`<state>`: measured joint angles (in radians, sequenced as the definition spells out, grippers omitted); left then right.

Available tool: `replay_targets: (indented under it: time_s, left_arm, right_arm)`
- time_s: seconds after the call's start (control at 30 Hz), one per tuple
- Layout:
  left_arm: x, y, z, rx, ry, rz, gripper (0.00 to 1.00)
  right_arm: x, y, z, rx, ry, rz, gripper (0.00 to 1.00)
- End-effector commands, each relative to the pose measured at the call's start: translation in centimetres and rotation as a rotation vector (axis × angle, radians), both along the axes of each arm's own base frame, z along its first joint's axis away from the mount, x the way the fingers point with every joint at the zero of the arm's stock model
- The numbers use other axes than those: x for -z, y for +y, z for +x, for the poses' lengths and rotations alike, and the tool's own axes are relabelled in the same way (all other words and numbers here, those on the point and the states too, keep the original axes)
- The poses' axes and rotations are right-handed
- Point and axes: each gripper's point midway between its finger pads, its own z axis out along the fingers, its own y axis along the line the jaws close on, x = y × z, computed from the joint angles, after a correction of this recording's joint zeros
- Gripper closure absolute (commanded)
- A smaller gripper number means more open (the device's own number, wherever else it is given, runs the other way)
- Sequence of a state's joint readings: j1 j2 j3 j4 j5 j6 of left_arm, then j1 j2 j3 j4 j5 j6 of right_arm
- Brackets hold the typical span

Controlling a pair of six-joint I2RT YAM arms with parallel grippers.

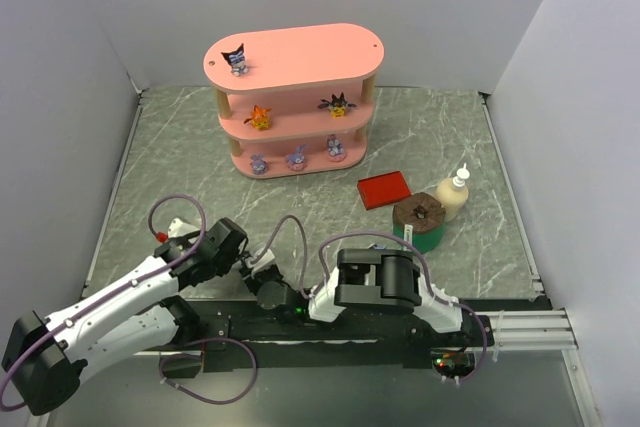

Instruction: Place and organize the plastic toys onto the shelf

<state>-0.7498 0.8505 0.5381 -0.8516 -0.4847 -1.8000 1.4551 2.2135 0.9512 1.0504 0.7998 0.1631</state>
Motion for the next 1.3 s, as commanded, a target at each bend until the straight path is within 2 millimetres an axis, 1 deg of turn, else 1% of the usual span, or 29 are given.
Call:
replay_targets:
  time_s: [0.0, 0.03, 0.1, 0.13, 0.2, 0.23, 0.27, 0.3, 0.33, 0.37, 0.4, 0.43, 0.5, 0.53, 0.57, 0.6, 0.63, 0.67, 0.7, 0.73, 0.77, 0.8, 0.87, 0.9, 0.97, 1.0, 1.07, 1.1, 1.27]
  left_arm:
    - [-0.6, 0.1, -0.2, 0.008, -0.013, -0.01, 0.67]
    - [-0.9, 0.2, -0.2, 0.011, -0.021, -0.009, 0.49]
    - [-1.8, 0.3, 0.2, 0.009, -0.052, -0.005, 0.31]
    - [-2.4, 0.6, 0.1, 0.013, -0.068, -0.003, 0.17]
    - [-3.9, 1.1, 0.5, 0.002, -0.108, 0.008, 0.07]
    - [-4.8, 1.2, 0.6, 0.014, -0.135, 0.009, 0.01]
    - [-5.3, 1.6, 0.6, 0.018, -0.145, 0.025, 0.01]
    - [-6.7, 1.7, 0.9, 0.024, -0.182, 0.024, 0.01]
    - [-7.8, 1.7, 1.0, 0.066, -0.214, 0.038, 0.03]
    - [-8.5, 1.7, 1.2, 0.088, -0.242, 0.042, 0.04]
    - [-9.6, 1.6, 1.3, 0.106, -0.268, 0.042, 0.04]
    - [-10.4, 1.8, 1.1, 0.155, -0.297, 0.066, 0.04]
    - [-11.8, 1.8, 1.2, 0.197, -0.345, 0.078, 0.04]
    - [-12.4, 2.0, 1.0, 0.232, -0.371, 0.097, 0.03]
    - [-12.9, 2.0, 1.0, 0.262, -0.394, 0.109, 0.04]
    - [-13.5, 1.9, 1.1, 0.289, -0.425, 0.118, 0.04]
    - [-14.0, 2.0, 0.9, 0.321, -0.45, 0.133, 0.03]
    - [-14.4, 1.8, 0.8, 0.344, -0.465, 0.127, 0.03]
    - [-14.8, 1.9, 0.6, 0.377, -0.489, 0.144, 0.04]
    - [-15.2, 1.7, 0.7, 0.384, -0.51, 0.139, 0.04]
    - [-15.2, 1.7, 0.7, 0.39, -0.517, 0.144, 0.03]
    - [-14.9, 1.7, 0.7, 0.396, -0.521, 0.148, 0.03]
    - [-14.7, 1.5, 0.7, 0.414, -0.525, 0.151, 0.04]
    - [-14.2, 1.1, 0.7, 0.442, -0.516, 0.153, 0.03]
    - [-14.3, 0.5, 0.7, 0.472, -0.522, 0.143, 0.04]
    - [-14.1, 0.2, 0.7, 0.492, -0.515, 0.147, 0.04]
    - [-14.1, 0.0, 0.8, 0.5, -0.513, 0.15, 0.04]
    - [-13.8, -0.2, 0.8, 0.512, -0.501, 0.155, 0.04]
    - [-13.6, -0.6, 1.0, 0.535, -0.484, 0.165, 0.04]
  right_arm:
    - [-2.7, -0.8, 0.3, 0.039, -0.006, 0.098, 1.0]
    - [-3.2, -0.9, 0.3, 0.038, -0.003, 0.106, 1.0]
    - [-3.6, -1.1, 0.1, 0.028, 0.001, 0.111, 1.0]
    - [-4.0, -1.5, 0.1, 0.022, 0.004, 0.111, 1.0]
    - [-4.6, -1.7, -0.2, 0.003, 0.017, 0.109, 1.0]
    - [-5.8, -2.1, 0.1, 0.005, 0.025, 0.122, 1.0]
    - [-5.8, -2.6, 0.2, 0.009, 0.055, 0.114, 1.0]
    - [-6.2, -2.4, -0.1, -0.042, 0.079, 0.111, 1.0]
    - [-8.5, -3.0, 0.7, -0.034, 0.089, 0.147, 1.0]
    - [-8.2, -3.7, 0.7, -0.037, 0.131, 0.117, 1.0]
    - [-9.3, -3.9, 0.7, -0.059, 0.138, 0.123, 1.0]
    - [-12.4, -4.0, 0.6, -0.098, 0.139, 0.168, 1.0]
    - [-14.1, -5.1, 1.3, -0.106, 0.163, 0.123, 1.0]
    - [-16.7, -5.4, 1.0, -0.147, 0.173, 0.155, 1.0]
    - [-17.9, -6.1, 1.8, -0.139, 0.175, 0.162, 1.0]
    - [-18.9, -6.5, 1.8, -0.158, 0.187, 0.141, 1.0]
    - [-21.1, -7.1, 1.8, -0.167, 0.19, 0.168, 1.0]
    - [-22.1, -7.3, 1.8, -0.186, 0.199, 0.17, 1.0]
    - [-24.5, -7.5, 2.4, -0.186, 0.185, 0.192, 1.0]
    - [-25.1, -8.2, 2.5, -0.181, 0.192, 0.168, 1.0]
    - [-25.9, -8.4, 2.4, -0.189, 0.197, 0.166, 1.0]
    - [-28.6, -8.7, 3.3, -0.175, 0.186, 0.203, 1.0]
    - [-29.6, -9.6, 3.7, -0.164, 0.199, 0.186, 1.0]
    - [-31.7, -10.0, 4.6, -0.151, 0.183, 0.22, 1.0]
    - [-32.7, -10.9, 5.5, -0.117, 0.175, 0.201, 1.0]
    - [-34.5, -11.1, 6.4, -0.092, 0.15, 0.215, 1.0]
    - [-35.4, -11.8, 7.9, -0.064, 0.13, 0.19, 1.0]
    - [-36.8, -11.6, 8.6, -0.055, 0.106, 0.204, 1.0]
    - [-40.5, -12.8, 12.4, 0.029, -0.022, 0.188, 1.0]
